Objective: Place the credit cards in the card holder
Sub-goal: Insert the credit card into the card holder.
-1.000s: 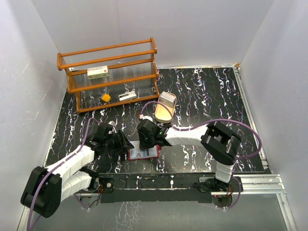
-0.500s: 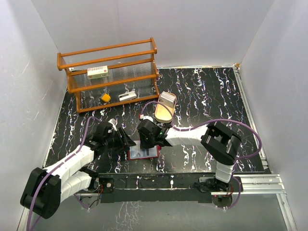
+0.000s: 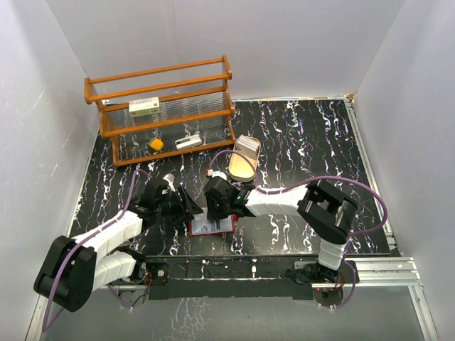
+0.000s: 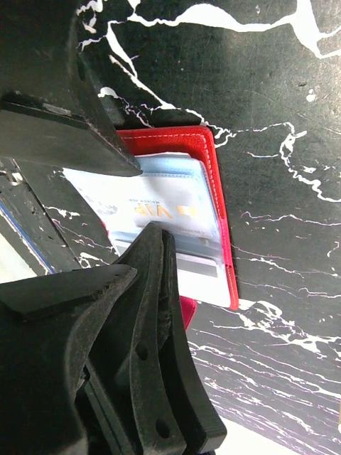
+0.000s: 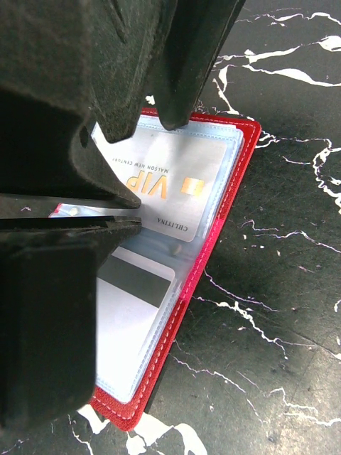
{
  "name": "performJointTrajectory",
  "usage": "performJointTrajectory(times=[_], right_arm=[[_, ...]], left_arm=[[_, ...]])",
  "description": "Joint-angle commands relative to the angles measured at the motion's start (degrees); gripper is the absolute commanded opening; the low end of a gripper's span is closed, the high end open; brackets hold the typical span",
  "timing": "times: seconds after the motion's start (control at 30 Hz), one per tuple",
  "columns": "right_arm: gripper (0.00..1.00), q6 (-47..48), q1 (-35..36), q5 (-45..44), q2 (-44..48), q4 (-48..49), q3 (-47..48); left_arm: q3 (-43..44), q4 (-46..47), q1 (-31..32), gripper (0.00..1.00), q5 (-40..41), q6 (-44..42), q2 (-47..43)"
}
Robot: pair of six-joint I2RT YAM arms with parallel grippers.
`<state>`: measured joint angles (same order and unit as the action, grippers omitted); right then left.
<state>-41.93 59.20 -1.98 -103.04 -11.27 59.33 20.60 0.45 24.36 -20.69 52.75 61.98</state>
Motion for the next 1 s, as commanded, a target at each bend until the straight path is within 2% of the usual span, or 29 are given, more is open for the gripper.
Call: performJointTrajectory(times=[0.0,0.27,0.53,0.97], right_arm=[[0.09,1.32,-0.05,-1.99,-0.35,-0.29,-2.10],[0.09,1.09,-0.04,-1.85,-0.15,0.54,-2.88],[0.09,0.76,-0.05,-2.21,0.12,1.24,-3.83],[0.09,0.51,-0.01,-2.24,0.43,1.46,-3.89]], left_arm=[[-0.82,2.88,-0.28,0.51,-2.47,0.41,1.80],[-1.92,4.55,-0.28,0.49,-3.80,1.87,1.05],[0.37,-3.42,-0.27,0.51,0.20,-0.98,-3.23],[-1.29,2.42,-0.28,0.51,-2.17,-0.92,1.61]])
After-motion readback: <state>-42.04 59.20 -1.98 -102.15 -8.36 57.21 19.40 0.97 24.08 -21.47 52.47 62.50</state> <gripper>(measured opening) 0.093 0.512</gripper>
